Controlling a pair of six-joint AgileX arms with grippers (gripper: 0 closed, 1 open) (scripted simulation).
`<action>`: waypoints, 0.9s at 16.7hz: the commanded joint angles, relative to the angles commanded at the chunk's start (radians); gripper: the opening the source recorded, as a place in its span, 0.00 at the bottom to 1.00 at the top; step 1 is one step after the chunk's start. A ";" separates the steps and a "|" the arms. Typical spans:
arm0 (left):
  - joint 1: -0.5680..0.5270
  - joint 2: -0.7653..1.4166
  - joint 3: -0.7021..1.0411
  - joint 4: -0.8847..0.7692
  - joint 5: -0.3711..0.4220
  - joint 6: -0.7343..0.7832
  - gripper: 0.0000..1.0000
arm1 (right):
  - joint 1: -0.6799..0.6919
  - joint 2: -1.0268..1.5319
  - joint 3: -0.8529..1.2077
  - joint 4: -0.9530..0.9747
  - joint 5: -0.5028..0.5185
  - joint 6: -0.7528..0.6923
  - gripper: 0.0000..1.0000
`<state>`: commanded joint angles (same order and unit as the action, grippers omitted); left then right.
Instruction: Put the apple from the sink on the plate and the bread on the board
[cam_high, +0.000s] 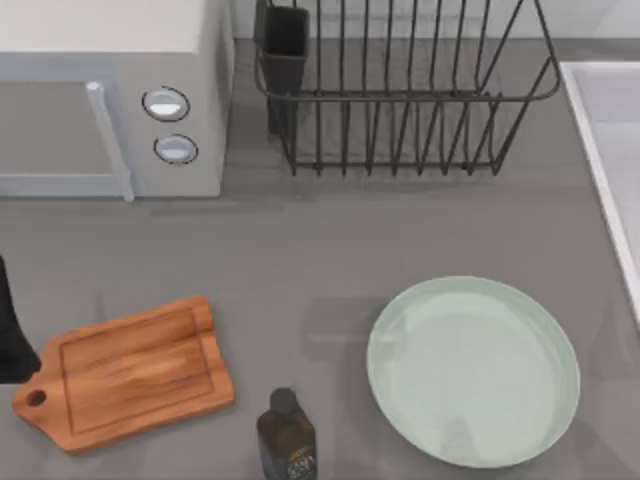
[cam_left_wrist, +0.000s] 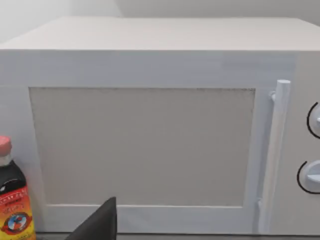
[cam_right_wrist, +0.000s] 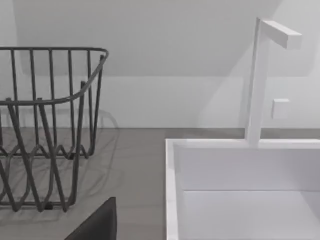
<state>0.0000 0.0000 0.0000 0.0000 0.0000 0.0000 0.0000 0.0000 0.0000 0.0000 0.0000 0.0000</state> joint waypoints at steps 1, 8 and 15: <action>0.000 0.000 0.000 0.000 0.000 0.000 1.00 | 0.000 0.000 0.000 0.000 0.000 0.000 1.00; 0.000 0.000 0.000 0.000 0.000 0.000 1.00 | 0.000 0.000 0.000 0.000 0.000 0.000 1.00; 0.000 0.000 0.000 0.000 0.000 0.000 1.00 | -0.021 0.104 0.097 -0.065 0.000 -0.020 1.00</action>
<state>0.0000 0.0000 0.0000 0.0000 0.0000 0.0000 -0.0214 0.1035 0.0975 -0.0654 0.0001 -0.0203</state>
